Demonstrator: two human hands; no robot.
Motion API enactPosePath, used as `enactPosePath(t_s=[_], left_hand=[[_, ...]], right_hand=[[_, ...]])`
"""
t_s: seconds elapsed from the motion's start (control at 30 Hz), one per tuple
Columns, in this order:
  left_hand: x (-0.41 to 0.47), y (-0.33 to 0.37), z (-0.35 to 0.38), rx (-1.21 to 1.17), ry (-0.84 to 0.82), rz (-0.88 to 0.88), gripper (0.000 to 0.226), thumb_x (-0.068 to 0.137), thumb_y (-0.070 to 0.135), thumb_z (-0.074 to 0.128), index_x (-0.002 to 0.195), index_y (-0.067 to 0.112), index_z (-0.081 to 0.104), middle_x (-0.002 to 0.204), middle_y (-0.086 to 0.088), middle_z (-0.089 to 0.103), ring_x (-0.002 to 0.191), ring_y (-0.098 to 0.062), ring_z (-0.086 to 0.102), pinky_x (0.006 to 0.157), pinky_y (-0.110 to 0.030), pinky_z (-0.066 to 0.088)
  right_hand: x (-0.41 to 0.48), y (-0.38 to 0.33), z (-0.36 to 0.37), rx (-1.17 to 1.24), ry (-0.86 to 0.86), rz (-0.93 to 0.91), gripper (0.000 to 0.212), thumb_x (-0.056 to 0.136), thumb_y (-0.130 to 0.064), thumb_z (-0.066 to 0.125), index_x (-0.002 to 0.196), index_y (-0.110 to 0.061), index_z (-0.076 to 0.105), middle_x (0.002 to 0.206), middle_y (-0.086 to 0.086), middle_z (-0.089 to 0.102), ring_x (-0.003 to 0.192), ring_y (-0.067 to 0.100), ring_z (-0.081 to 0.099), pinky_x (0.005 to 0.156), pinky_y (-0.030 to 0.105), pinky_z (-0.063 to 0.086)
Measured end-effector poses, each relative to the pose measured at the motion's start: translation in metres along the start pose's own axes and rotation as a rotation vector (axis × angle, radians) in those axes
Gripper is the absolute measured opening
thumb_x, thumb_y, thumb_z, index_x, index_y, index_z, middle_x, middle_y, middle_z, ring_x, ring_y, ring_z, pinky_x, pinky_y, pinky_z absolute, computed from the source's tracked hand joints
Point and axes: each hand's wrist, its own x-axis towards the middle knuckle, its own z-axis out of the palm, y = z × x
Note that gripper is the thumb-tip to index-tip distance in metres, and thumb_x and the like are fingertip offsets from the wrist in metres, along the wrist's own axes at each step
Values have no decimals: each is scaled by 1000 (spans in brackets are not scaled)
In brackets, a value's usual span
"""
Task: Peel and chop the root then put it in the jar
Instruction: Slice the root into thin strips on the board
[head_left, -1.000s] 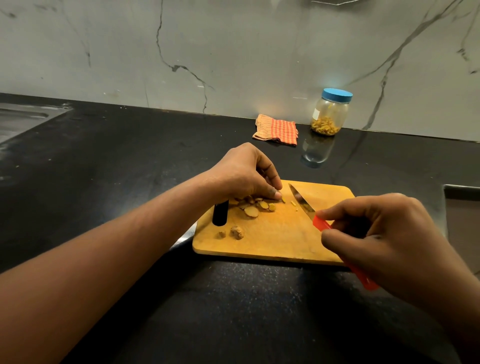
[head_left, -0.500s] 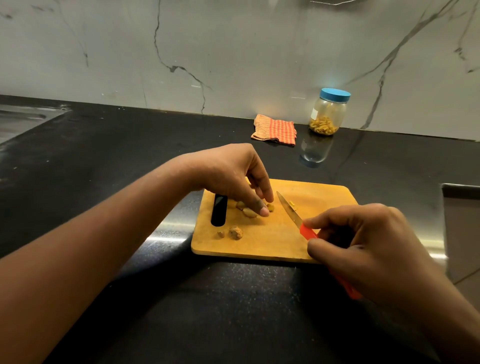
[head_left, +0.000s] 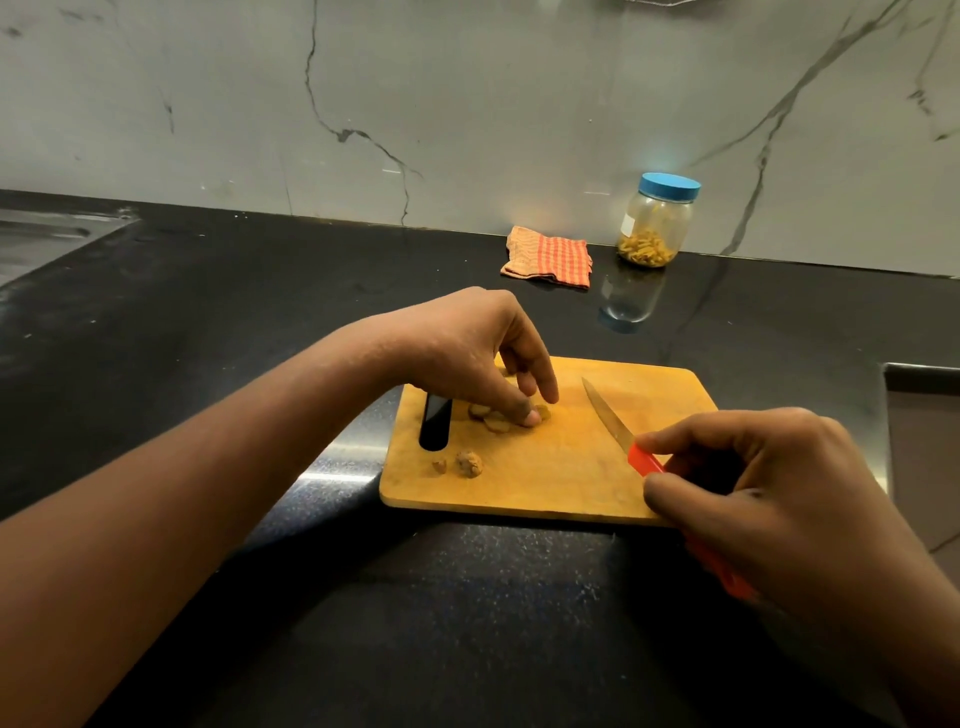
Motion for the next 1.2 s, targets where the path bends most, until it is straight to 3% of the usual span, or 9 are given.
enactPosePath(t_s=[0.1, 0.27, 0.33, 0.43, 0.57, 0.7, 0.97, 1.1, 1.2], left_hand=[[1, 1, 3, 40, 8, 27, 15, 82, 31, 75, 97, 32, 76, 109, 14, 69, 105, -5, 59, 92, -20, 48], [2, 3, 6, 73, 27, 65, 8, 84, 27, 74, 91, 31, 73, 108, 17, 66, 97, 6, 55, 74, -3, 39], [2, 3, 7, 104, 18, 80, 7, 85, 25, 73, 91, 29, 72, 107, 16, 67, 99, 3, 56, 80, -5, 36], [2, 5, 7, 121, 31, 104, 8, 88, 22, 70, 91, 29, 69, 106, 14, 66, 106, -1, 56, 92, -18, 41], [7, 4, 11, 85, 210, 128, 7, 89, 23, 69, 92, 28, 67, 96, 13, 67, 96, -3, 61, 84, -16, 48], [15, 2, 25, 74, 383, 138, 8, 84, 22, 75, 91, 23, 71, 87, 11, 68, 84, -5, 64, 78, -23, 56], [20, 2, 26, 22, 305, 103, 17, 86, 18, 73, 101, 25, 74, 89, 16, 67, 84, -2, 64, 65, -5, 49], [17, -3, 22, -75, 353, 57, 19, 85, 18, 74, 103, 25, 74, 89, 13, 70, 86, -4, 65, 69, -12, 54], [19, -4, 22, -53, 283, 9, 19, 87, 22, 71, 105, 27, 74, 94, 16, 67, 91, -5, 62, 71, -14, 52]], right_hand=[[-1, -1, 1, 15, -8, -10, 28, 65, -34, 70, 90, -23, 76, 64, -7, 68, 68, 2, 63, 52, 5, 44], [-1, 0, 1, 12, 5, 5, 24, 66, -29, 73, 89, -22, 76, 64, -8, 68, 67, 0, 62, 51, 2, 41], [-2, 2, 1, 12, 13, 16, 20, 68, -24, 76, 88, -21, 76, 63, -7, 68, 63, 0, 61, 49, 1, 39], [-3, 2, 0, 20, 13, 20, 20, 68, -24, 77, 88, -22, 76, 64, -7, 68, 64, 1, 63, 49, 2, 41], [-4, 3, -3, 44, 10, 27, 22, 67, -27, 75, 89, -23, 76, 64, -4, 69, 64, 3, 63, 49, 4, 42], [-6, 5, -1, 29, 10, 34, 23, 67, -29, 74, 90, -24, 75, 65, -6, 68, 67, 2, 62, 50, 4, 42], [-5, 5, 0, 19, 13, 39, 22, 68, -28, 75, 90, -24, 75, 66, -5, 68, 67, 1, 62, 50, 4, 42], [-4, 6, -2, 21, 29, 39, 21, 68, -28, 75, 89, -24, 76, 65, -5, 68, 63, 2, 61, 49, 3, 40], [-4, 4, -1, 26, 25, 29, 22, 68, -30, 73, 89, -25, 76, 64, -6, 68, 65, 2, 62, 49, 4, 40]])
